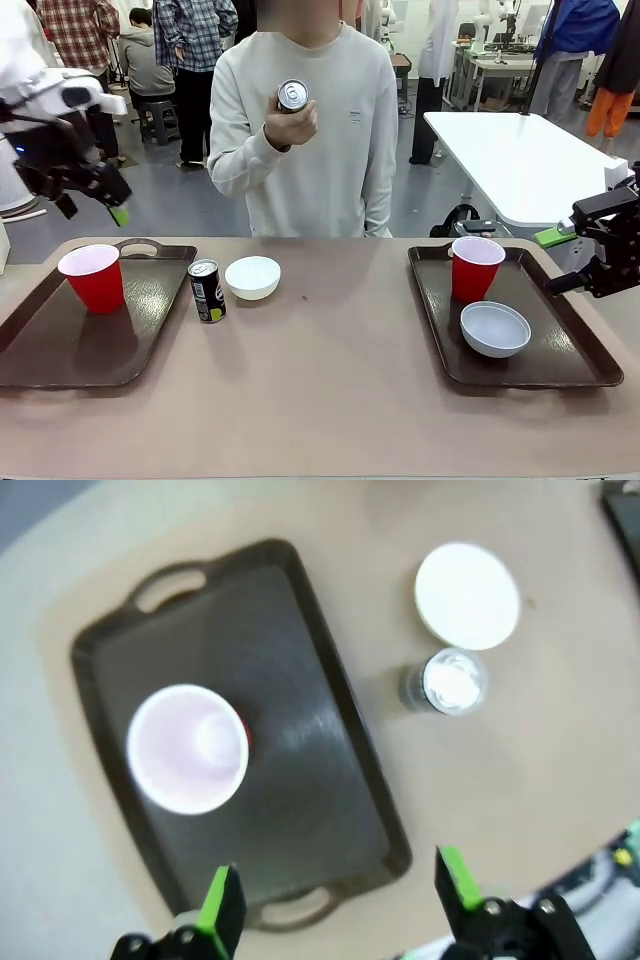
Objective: Prepare tableware on both trays.
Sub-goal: Pick up a Picnic Bowl from the table and place it on a Handle tray.
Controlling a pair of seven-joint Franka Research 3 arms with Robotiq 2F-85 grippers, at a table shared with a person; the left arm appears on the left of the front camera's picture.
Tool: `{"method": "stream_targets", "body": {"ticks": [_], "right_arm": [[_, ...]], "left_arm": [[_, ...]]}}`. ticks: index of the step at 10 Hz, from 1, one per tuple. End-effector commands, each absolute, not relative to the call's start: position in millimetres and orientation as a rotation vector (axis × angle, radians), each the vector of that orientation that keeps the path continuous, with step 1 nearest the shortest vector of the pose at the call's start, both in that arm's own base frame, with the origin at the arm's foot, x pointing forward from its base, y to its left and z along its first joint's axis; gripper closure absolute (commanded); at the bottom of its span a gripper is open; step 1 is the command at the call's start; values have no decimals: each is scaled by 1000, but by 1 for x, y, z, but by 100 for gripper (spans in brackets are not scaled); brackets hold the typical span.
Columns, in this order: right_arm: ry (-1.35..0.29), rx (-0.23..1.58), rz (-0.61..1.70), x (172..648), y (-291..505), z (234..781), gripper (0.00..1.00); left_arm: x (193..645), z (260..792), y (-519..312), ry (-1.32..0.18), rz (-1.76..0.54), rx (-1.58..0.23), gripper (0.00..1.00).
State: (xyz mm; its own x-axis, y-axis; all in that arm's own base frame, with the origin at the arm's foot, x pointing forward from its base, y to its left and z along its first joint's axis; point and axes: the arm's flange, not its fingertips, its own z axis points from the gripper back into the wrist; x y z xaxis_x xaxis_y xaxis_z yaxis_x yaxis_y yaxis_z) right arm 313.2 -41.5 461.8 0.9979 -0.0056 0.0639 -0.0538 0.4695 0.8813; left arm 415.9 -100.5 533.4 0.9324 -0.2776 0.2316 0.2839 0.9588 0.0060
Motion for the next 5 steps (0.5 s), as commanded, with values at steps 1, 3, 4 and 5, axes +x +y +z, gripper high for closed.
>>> {"method": "stream_targets", "body": {"ticks": [1, 3, 4, 5], "right_arm": [[-70, 1107, 44, 314, -41, 460, 5], [-70, 1107, 44, 314, -41, 460, 5], [-70, 1107, 44, 314, -41, 460, 5], [-70, 1107, 44, 314, -41, 460, 5]], "left_arm": [[428, 509, -120, -267, -282, 99, 0], [431, 496, -120, -263, -287, 100, 0], [426, 494, -117, -300, -276, 100, 0], [428, 499, -128, -251, -321, 84, 0]]}}
